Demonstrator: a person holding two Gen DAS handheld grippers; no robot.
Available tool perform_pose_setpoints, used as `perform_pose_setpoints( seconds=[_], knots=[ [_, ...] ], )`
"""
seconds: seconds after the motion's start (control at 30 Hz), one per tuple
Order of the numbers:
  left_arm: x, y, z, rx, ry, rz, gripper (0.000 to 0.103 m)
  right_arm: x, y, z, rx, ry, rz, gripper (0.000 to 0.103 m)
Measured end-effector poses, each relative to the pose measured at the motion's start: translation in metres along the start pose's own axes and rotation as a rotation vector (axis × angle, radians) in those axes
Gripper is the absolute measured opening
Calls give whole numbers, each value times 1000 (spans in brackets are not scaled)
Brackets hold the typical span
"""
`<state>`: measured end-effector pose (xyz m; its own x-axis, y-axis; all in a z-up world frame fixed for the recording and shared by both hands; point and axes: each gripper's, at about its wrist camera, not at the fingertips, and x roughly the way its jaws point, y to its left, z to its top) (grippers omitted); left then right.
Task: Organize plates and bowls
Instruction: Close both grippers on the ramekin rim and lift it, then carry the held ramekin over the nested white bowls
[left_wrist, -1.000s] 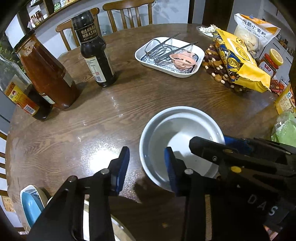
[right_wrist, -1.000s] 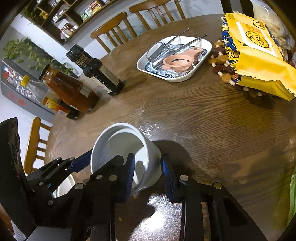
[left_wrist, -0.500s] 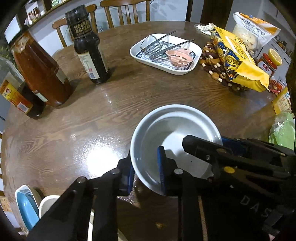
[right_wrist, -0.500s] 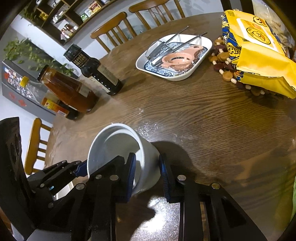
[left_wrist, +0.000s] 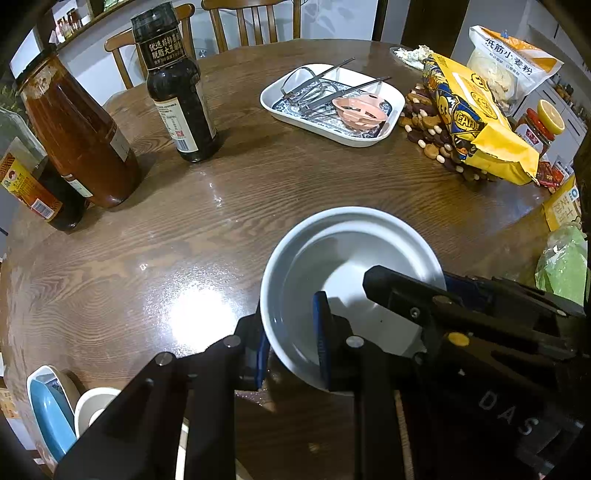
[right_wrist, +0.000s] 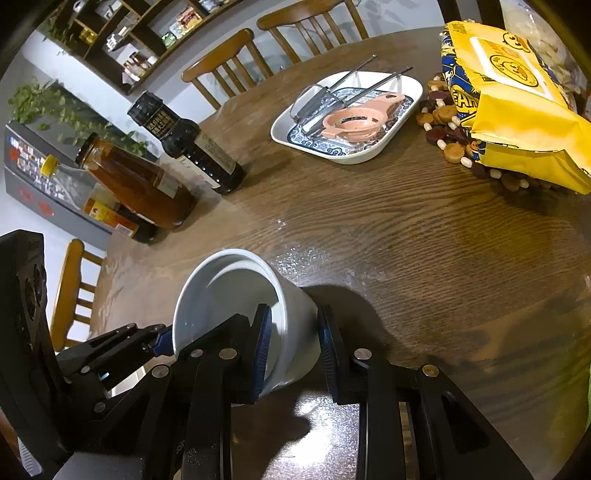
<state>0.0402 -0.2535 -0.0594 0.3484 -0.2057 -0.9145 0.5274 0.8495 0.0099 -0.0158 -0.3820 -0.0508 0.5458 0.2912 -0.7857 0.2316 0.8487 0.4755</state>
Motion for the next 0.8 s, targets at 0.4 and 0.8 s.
perform_pose_setpoints(
  seconds=[0.4, 0.8],
  knots=[
    [-8, 0, -3, -15, -24, -13, 14, -9, -11, -6, 52, -33, 50, 22],
    [-21, 3, -6, -32, -63, -35, 12, -21, -7, -16, 56, -73, 58, 20]
  ],
)
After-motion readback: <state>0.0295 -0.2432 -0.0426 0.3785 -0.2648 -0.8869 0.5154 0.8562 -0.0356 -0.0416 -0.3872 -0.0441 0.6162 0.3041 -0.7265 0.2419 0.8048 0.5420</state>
